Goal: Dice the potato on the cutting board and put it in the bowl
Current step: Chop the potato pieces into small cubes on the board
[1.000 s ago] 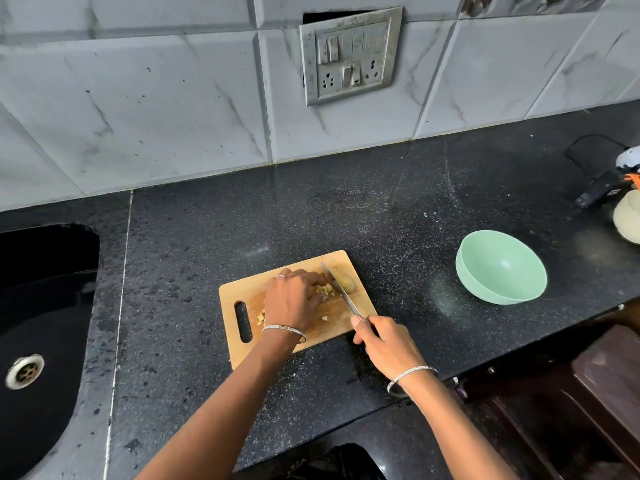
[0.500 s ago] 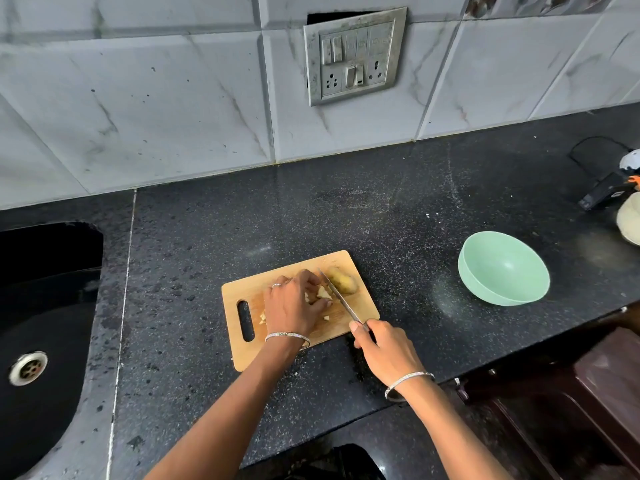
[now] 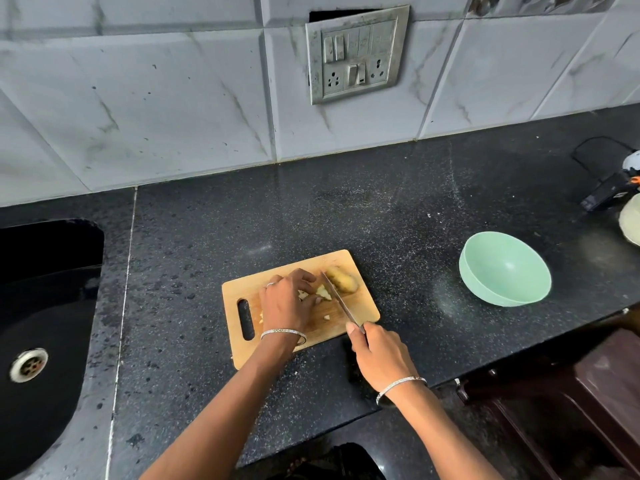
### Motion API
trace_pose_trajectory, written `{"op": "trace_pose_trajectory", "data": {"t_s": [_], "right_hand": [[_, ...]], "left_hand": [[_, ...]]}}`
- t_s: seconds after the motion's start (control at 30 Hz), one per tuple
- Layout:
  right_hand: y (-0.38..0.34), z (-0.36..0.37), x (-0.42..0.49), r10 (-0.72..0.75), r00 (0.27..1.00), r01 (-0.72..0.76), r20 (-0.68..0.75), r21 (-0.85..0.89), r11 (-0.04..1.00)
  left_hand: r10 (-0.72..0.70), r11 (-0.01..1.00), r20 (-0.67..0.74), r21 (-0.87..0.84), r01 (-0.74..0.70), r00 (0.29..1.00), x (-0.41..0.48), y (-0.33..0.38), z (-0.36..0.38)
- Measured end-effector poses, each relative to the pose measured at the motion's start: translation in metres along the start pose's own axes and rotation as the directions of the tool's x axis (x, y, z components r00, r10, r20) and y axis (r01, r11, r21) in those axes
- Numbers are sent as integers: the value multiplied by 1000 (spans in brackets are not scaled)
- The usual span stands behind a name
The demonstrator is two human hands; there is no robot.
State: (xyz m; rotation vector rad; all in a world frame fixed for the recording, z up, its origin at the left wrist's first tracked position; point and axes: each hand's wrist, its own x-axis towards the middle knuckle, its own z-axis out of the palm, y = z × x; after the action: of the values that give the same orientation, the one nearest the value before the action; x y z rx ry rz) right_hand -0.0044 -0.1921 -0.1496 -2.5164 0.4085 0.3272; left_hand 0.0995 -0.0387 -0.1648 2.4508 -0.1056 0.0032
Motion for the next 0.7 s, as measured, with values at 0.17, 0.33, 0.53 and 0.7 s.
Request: {"op": "trace_pose_trajectory", "data": {"t_s": [0.17,0.33,0.53,0.7], "right_hand": [[-5,-1,-1,1,1000,-1,31,17,1000],[-7,-4,-3,-6,998,5,57,22,1000],[-4,-6,0,-10,999,10,31,10,1000],[-5,-6,-2,-8,999,8,44,10,1000]], "left_hand": [[-36,998,28,-43,37,999,2,1,1],[-62,989,43,-131,67,997,3,2,-1],[-79,993,44,-84,82,996,2,3,-2],[-86,996,42,-26,87,995,3,5,1]]}}
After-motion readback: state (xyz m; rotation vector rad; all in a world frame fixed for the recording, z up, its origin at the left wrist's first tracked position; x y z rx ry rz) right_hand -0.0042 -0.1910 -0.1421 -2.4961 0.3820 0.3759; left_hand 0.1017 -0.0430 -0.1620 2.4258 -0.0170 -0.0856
